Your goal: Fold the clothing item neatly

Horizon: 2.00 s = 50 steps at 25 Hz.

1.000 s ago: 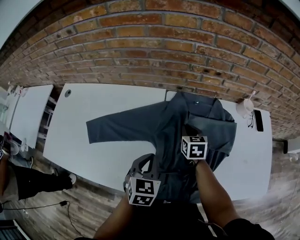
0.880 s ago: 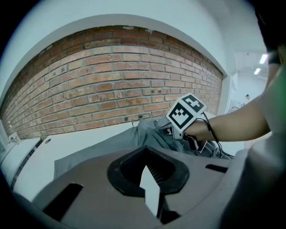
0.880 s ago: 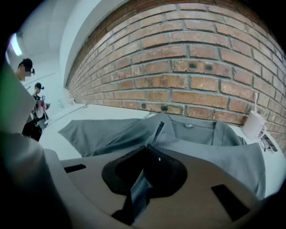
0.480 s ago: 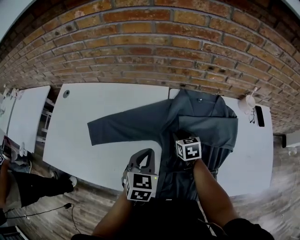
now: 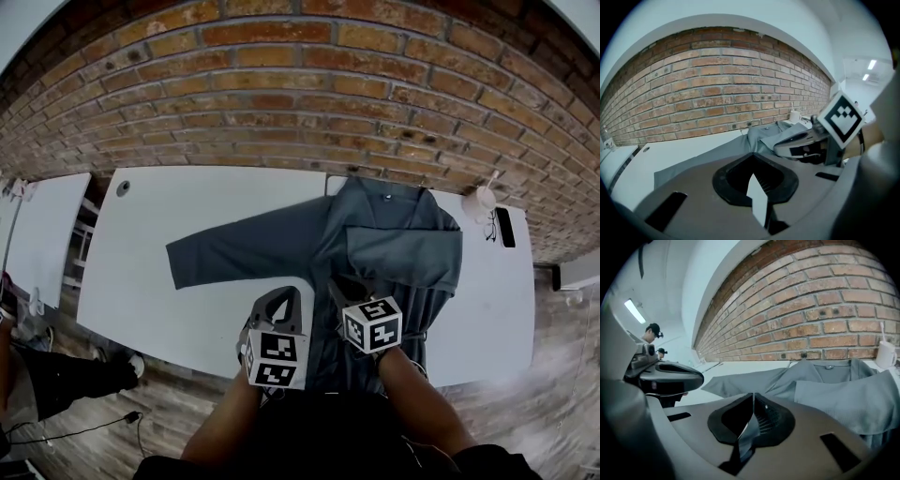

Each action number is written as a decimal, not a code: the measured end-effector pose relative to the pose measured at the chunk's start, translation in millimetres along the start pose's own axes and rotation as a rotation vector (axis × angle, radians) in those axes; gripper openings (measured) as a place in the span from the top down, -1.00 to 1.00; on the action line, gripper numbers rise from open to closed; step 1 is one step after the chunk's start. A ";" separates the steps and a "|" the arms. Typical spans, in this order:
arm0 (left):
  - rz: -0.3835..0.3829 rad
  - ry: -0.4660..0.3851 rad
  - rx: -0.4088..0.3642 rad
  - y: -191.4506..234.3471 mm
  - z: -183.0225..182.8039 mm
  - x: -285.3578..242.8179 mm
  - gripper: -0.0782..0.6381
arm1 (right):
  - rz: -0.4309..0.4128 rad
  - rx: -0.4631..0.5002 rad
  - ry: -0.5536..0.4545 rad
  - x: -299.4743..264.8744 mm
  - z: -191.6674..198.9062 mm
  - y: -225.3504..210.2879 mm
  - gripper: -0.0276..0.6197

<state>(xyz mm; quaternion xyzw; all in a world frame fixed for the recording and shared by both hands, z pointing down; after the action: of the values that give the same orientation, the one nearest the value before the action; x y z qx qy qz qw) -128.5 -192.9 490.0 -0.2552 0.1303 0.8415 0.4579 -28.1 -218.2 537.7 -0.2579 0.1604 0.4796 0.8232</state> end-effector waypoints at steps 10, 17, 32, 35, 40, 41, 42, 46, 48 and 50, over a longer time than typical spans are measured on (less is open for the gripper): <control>-0.269 0.075 0.182 105.3 37.4 16.6 0.79 | -0.061 0.052 -0.066 48.5 -15.1 39.4 0.91; -0.461 0.118 0.308 192.4 71.8 40.2 0.79 | -0.101 0.093 -0.099 74.3 -18.8 69.8 0.91; -0.732 0.381 0.230 312.3 137.5 19.8 0.41 | -0.043 0.136 -0.001 78.0 7.4 68.5 0.91; -0.718 0.463 0.210 321.0 157.0 9.7 0.38 | -0.032 0.139 0.011 76.9 9.4 63.8 0.91; -0.705 0.487 0.147 322.3 161.1 0.9 0.40 | -0.015 0.152 0.015 74.0 7.5 57.4 0.91; -0.694 0.486 0.143 319.3 161.0 -2.4 0.50 | -0.011 0.154 0.016 73.7 6.9 56.0 0.91; -0.686 0.487 0.137 315.8 161.3 -5.7 0.65 | -0.008 0.155 0.017 73.7 6.6 54.8 0.91; -0.716 0.519 0.070 310.4 160.9 -10.9 0.80 | -0.002 0.158 0.017 74.7 6.5 52.0 0.91; -0.711 0.534 0.063 311.6 161.2 -11.0 0.80 | 0.000 0.165 0.015 75.2 7.0 51.8 0.91; -0.689 0.545 0.074 312.0 162.3 -10.6 0.80 | 0.003 0.171 0.018 76.7 8.4 50.4 0.91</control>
<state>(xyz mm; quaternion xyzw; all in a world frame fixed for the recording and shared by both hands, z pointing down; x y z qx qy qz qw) -435.3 -297.4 627.0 -0.4799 0.1839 0.5361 0.6697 -34.5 -138.6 491.7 -0.1908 0.2082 0.4631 0.8401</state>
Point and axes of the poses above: the fingertips, and each gripper's own axes: x backward along the fingers, y to its left, z out of its underside, the point moved 2 cm from there along x, backward along the fingers, and after that the axes turned 1 degree about -y, right-handed, at the moved point
